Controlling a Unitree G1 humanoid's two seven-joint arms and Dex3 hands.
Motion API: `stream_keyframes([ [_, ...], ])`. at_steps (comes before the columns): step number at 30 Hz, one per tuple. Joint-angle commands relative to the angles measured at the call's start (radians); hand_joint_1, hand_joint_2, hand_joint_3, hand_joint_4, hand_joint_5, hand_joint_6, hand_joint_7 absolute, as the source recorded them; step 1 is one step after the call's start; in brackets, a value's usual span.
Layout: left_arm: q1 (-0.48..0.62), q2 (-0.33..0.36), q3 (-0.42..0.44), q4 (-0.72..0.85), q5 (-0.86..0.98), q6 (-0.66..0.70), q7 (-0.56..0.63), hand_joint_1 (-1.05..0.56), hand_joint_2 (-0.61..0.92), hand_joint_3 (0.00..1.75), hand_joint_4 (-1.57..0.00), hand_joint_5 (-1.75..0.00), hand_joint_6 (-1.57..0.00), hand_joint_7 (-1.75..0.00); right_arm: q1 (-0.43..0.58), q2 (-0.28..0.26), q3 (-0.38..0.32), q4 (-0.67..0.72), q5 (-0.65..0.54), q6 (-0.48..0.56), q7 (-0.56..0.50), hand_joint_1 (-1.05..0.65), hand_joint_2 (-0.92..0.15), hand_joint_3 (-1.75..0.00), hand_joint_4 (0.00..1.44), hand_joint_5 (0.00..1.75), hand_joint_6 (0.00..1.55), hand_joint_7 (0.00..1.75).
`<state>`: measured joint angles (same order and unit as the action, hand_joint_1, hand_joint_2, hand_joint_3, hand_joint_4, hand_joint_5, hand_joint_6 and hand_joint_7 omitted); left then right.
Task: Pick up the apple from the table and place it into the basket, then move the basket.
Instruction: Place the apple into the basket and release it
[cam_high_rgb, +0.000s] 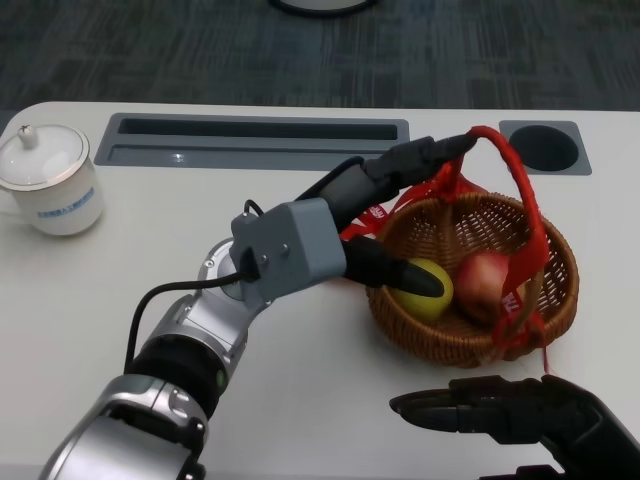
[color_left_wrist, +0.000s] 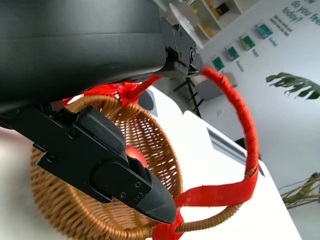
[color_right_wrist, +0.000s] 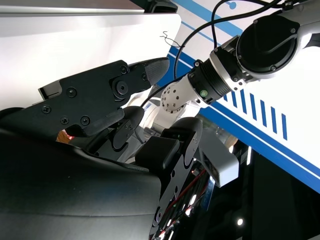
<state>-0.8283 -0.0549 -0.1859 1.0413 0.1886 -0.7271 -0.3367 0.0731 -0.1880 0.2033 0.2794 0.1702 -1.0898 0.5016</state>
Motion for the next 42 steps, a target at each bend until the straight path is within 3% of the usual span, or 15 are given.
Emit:
stream_keyframes([
  [1, 0.051, 0.042, 0.017, -0.086, -0.041, -0.001, -0.037, -0.85, 0.76, 0.00, -0.23, -0.02, -0.21, -0.02, -0.018, -0.031, -0.025, 0.014, 0.022, -0.022, 0.000, -0.25, -0.80, 0.00, 0.85, 0.00, 0.80, 0.00],
  [6, 0.155, 0.087, 0.036, -0.249, -0.127, 0.012, -0.108, -0.80, 0.76, 0.00, -0.30, -0.03, -0.26, -0.02, -0.030, -0.058, -0.035, 0.014, 0.038, -0.032, 0.007, -0.27, -0.82, -0.01, 0.83, 0.00, 0.77, 0.00],
  [17, 0.465, 0.189, 0.075, -0.662, -0.314, 0.084, -0.207, -0.67, 0.72, 0.00, -0.38, -0.02, -0.38, -0.02, -0.037, -0.060, -0.056, 0.019, 0.031, -0.047, -0.007, -0.28, -0.81, 0.00, 0.84, 0.00, 0.79, 0.00],
  [32, 0.691, 0.243, 0.136, -0.816, -0.369, -0.028, -0.205, -0.51, 0.73, 0.00, -0.57, -0.04, -0.54, -0.04, -0.033, -0.113, -0.086, 0.034, 0.037, -0.058, 0.001, -0.31, -0.79, 0.00, 0.84, 0.00, 0.78, 0.00],
  [42, 0.826, 0.321, 0.190, -0.928, -0.408, -0.016, -0.208, -0.48, 0.73, 0.00, -0.62, -0.03, -0.61, -0.03, -0.041, -0.120, -0.091, 0.065, 0.051, -0.069, 0.005, -0.32, -0.79, 0.00, 0.85, 0.00, 0.78, 0.00],
])
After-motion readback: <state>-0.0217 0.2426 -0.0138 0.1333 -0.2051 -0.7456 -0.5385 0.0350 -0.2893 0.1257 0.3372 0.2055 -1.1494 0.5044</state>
